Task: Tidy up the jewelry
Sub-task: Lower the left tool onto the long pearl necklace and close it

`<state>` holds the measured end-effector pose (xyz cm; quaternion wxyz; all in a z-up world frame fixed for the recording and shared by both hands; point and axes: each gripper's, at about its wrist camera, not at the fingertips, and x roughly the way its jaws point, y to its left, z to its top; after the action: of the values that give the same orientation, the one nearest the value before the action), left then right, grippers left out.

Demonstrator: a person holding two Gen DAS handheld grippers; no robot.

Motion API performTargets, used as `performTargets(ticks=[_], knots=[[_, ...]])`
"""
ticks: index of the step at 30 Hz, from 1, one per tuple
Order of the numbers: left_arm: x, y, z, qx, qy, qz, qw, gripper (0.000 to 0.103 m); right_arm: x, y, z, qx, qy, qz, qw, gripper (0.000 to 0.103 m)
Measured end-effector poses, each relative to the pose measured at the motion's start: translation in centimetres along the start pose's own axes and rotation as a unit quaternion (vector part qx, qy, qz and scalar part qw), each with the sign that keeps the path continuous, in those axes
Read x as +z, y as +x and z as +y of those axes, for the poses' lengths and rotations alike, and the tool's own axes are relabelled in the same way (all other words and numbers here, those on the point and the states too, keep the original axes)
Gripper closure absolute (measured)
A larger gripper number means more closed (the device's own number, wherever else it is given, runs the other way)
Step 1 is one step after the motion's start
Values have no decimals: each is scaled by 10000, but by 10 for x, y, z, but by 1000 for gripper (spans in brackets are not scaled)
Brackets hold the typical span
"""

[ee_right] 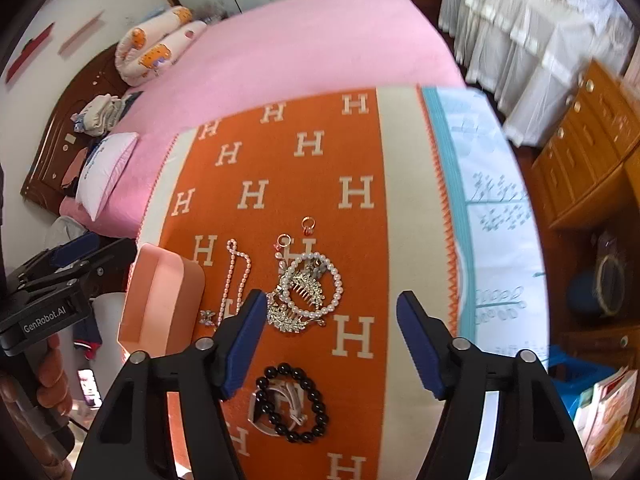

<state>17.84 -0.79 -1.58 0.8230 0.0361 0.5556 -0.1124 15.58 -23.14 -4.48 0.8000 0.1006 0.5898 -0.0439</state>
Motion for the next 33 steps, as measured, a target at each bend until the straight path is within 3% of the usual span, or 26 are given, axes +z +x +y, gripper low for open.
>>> performTargets(ticks=[4, 9, 15, 19, 24, 29, 33], knots=[[14, 42, -5, -178, 341, 428, 9983, 24, 13, 45, -4, 34, 311, 510, 9982, 43], [17, 105, -11, -361, 549, 1128, 9914, 44, 17, 103, -22, 187, 816, 1008, 9914, 56], [14, 146, -12, -391, 526, 1606, 9848, 48, 20, 153, -34, 106, 1083, 1310, 9854, 67], [12, 161, -12, -300, 602, 1823, 9809, 50, 23, 169, -22, 23, 940, 1433, 9852, 68], [6, 179, -13, -272, 617, 2120, 9749, 65, 21, 189, 2, -322, 582, 1603, 9848, 78], [2, 194, -21, -234, 734, 2255, 9712, 66, 19, 196, 21, -721, 198, 1488, 9860, 81], [-7, 201, -30, -102, 896, 2228, 9707, 67, 18, 197, 27, -975, -7, 1394, 9854, 93]])
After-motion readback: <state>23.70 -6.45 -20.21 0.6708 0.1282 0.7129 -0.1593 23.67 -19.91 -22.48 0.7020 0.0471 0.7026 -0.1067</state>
